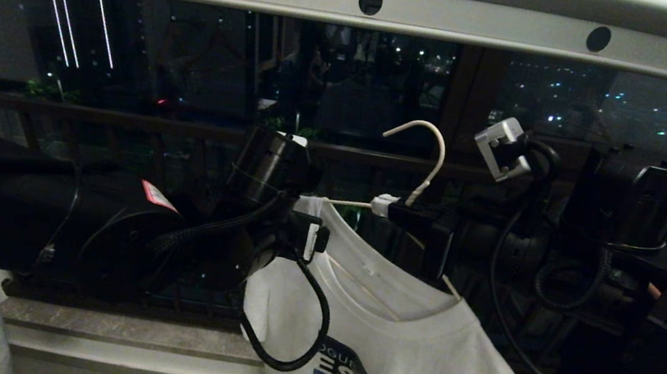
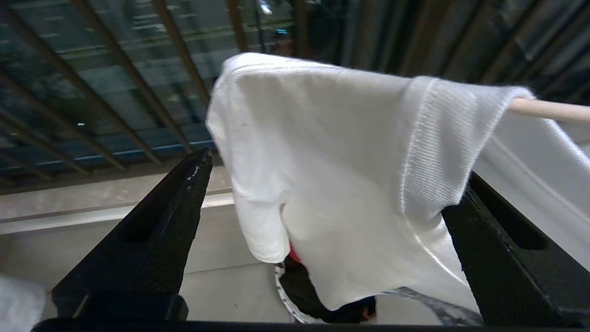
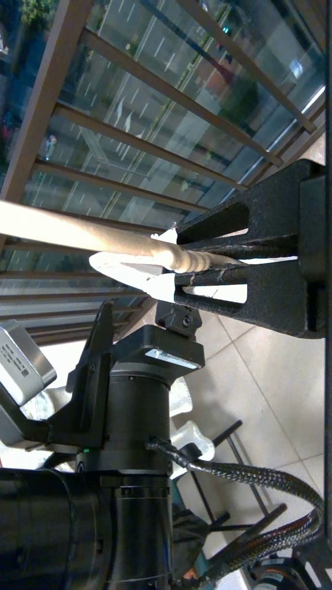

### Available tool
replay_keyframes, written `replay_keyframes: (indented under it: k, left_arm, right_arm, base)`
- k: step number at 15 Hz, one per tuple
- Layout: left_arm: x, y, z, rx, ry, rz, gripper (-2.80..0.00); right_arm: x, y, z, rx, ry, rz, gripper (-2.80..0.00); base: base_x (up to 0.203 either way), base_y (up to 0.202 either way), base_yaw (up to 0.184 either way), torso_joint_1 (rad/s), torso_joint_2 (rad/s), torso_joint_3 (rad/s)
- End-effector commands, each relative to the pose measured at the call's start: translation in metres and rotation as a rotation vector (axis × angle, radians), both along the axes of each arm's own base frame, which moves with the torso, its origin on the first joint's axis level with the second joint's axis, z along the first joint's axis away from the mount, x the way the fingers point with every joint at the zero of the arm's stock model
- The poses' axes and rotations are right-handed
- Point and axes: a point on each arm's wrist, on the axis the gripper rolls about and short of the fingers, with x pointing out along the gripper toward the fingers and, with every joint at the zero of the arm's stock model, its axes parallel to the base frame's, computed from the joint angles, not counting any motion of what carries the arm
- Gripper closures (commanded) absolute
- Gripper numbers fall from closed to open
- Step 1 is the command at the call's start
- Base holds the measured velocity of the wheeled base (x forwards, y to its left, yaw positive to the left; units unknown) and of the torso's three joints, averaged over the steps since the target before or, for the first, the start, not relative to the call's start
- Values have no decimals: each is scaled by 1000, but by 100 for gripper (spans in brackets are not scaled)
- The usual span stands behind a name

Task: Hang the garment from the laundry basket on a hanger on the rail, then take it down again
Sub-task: Take the clothes off the clothes rack

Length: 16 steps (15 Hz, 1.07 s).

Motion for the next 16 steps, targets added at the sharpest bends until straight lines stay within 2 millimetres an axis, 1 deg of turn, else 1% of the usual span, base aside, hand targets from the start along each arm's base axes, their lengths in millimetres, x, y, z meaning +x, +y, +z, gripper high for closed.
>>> replay_keyframes:
  k: [1,3,4,7,9,12,14,16]
  left_arm:
    - [1,1,2,-2,-9,21,-280]
    - [2,4,3,-2,-15,31,-277]
    - [2,4,4,-2,-17,34,0]
    - [4,4,2,2,-12,38,0]
    - [5,6,4,-2,-17,46,0]
    - [11,18,12,-18,-35,82,0]
    - [13,30,23,-34,-61,104,0]
    - [16,31,20,-29,-56,112,0]
  right_arm:
    - [-1,0,1,4,-6,2,0]
    - [0,-1,2,4,-6,1,0]
    - [-1,-1,2,6,-9,2,0]
    - [-3,-2,5,10,-15,1,0]
    - [-4,-3,7,13,-20,1,0]
    - [-9,-6,8,13,-22,4,0]
    - [-8,-6,7,11,-19,2,0]
    - [-6,-4,4,4,-10,1,0]
  base:
    - [0,0,0,0,0,0]
    - [0,0,0,0,0,0]
    - [0,0,0,0,0,0]
    - [0,0,0,0,0,0]
    - [0,0,0,0,0,0]
    - [0,0,0,0,0,0]
    - [0,0,0,0,0,0]
    - [0,0,0,0,0,0]
